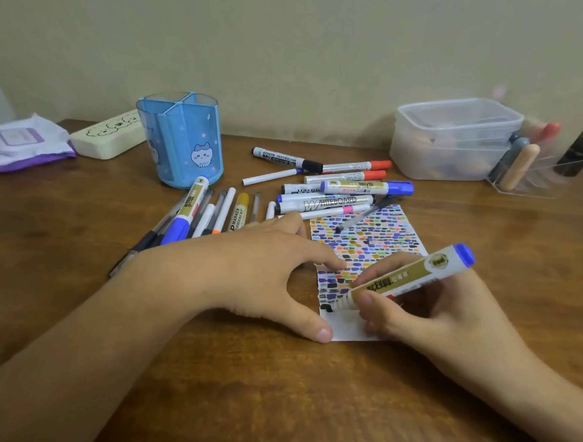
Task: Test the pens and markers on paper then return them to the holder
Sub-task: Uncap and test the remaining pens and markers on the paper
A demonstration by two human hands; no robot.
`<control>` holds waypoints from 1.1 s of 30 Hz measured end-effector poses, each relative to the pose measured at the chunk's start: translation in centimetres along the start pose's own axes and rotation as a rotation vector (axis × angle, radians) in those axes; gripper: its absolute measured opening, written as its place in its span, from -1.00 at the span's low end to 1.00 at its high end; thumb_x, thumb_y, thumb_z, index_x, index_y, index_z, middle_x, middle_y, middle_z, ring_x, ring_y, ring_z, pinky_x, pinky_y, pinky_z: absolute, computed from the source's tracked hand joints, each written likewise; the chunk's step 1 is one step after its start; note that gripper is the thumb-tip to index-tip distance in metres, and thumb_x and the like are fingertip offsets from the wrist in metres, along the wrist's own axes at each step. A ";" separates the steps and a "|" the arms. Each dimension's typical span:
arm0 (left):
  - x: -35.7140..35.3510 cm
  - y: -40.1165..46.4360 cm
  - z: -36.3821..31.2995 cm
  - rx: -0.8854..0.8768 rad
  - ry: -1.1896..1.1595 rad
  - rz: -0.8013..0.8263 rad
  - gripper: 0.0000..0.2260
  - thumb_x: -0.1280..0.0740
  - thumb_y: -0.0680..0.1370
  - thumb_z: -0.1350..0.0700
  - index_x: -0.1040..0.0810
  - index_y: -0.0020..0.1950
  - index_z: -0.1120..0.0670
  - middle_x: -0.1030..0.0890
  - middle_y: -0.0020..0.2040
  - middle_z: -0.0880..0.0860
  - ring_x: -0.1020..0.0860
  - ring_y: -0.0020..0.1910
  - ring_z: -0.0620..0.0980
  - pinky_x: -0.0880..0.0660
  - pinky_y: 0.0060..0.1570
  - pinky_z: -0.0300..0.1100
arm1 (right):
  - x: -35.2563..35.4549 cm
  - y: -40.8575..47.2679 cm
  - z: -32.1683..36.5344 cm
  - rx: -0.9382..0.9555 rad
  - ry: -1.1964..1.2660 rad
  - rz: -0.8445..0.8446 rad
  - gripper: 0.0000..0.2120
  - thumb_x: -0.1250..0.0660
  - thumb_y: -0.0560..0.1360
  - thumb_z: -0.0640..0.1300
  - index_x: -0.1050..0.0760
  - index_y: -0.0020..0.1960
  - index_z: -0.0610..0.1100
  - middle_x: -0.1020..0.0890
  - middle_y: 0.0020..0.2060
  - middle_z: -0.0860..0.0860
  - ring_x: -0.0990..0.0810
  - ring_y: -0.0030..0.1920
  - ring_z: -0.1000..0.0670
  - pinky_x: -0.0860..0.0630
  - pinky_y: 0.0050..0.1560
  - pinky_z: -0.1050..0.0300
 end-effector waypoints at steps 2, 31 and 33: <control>0.0 0.0 0.0 0.001 -0.011 0.006 -0.28 -0.40 0.33 -0.43 -0.20 0.43 -0.47 -0.25 0.18 -0.20 -0.32 0.20 -0.18 -0.39 0.24 -0.12 | 0.0 0.0 -0.1 0.006 -0.011 0.001 -0.90 -0.51 0.44 -0.08 -0.66 -0.10 0.11 -0.71 -0.28 0.02 -0.69 -0.28 -0.04 -0.65 -0.17 -0.15; -0.2 0.0 0.1 -0.007 0.007 0.004 -0.28 -0.39 0.31 -0.43 -0.21 0.43 -0.46 -0.25 0.15 -0.20 -0.34 0.16 -0.19 -0.36 0.22 -0.16 | -0.2 0.1 -0.6 0.025 -0.026 0.052 -0.94 -0.53 0.48 -0.04 -0.66 -0.08 0.08 -0.72 -0.25 0.02 -0.70 -0.26 -0.05 -0.64 -0.17 -0.18; -0.2 0.0 0.1 -0.007 0.010 0.004 -0.28 -0.39 0.32 -0.43 -0.20 0.43 -0.46 -0.25 0.17 -0.20 -0.33 0.17 -0.20 -0.36 0.22 -0.16 | -0.2 0.1 -0.6 0.023 -0.024 0.061 -0.93 -0.51 0.47 -0.06 -0.67 -0.07 0.08 -0.73 -0.24 0.02 -0.71 -0.24 -0.04 -0.63 -0.16 -0.16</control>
Point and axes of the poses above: each hand's wrist, its own y-axis towards the middle knuckle, its own x-axis out of the back of the hand, z = x × y, the point moved 4 cm from there along y, towards the middle knuckle
